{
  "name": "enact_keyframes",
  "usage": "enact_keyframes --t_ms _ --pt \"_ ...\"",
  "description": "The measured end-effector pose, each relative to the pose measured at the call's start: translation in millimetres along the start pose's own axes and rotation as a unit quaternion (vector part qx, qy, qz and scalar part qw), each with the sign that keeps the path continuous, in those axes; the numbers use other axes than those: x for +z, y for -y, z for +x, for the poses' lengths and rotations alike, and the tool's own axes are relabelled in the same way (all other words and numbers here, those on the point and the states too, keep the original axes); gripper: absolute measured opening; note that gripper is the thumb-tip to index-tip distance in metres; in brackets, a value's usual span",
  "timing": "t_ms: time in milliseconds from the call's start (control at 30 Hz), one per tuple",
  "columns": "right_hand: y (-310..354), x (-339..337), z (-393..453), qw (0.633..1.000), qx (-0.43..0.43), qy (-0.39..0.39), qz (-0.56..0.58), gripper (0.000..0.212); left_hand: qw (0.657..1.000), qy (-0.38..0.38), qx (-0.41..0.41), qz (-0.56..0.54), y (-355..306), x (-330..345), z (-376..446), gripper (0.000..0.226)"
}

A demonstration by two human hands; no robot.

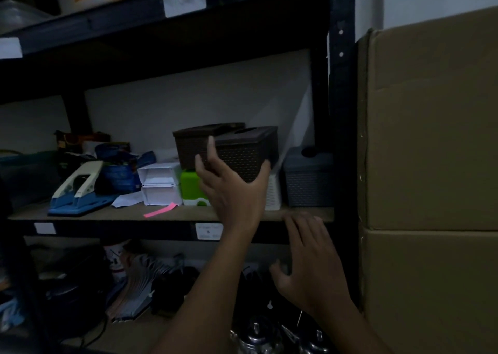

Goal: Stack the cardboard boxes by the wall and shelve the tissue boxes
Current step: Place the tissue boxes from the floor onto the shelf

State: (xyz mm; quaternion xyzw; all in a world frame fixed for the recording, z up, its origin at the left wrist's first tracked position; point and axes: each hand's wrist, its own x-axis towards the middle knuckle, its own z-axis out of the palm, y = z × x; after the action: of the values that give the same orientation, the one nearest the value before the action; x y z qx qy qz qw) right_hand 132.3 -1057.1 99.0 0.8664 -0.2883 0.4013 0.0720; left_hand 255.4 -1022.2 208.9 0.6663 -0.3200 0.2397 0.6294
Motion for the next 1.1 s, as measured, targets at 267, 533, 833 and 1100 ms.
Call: enact_keyframes --t_ms 267,533,833,1100 --pt "3.2 -2.6 -0.8 1.0 0.005 0.009 0.008 0.086 0.997 0.065 0.025 0.046 0.0 19.4 11.9 0.105" --pt "1.1 -11.5 -0.2 0.999 0.002 0.034 0.021 0.084 0.993 0.101 -0.002 0.059 0.2 18.6 9.8 0.098" --pt "19.0 -31.8 -1.3 0.996 0.026 0.089 0.012 0.096 0.968 0.156 0.065 0.183 47.3 -86.6 -53.2 0.084" --pt "89.3 -7.4 -104.0 0.983 0.037 0.15 0.102 0.082 0.927 0.247 0.049 0.277 108.4 -170.2 -142.5 0.077"
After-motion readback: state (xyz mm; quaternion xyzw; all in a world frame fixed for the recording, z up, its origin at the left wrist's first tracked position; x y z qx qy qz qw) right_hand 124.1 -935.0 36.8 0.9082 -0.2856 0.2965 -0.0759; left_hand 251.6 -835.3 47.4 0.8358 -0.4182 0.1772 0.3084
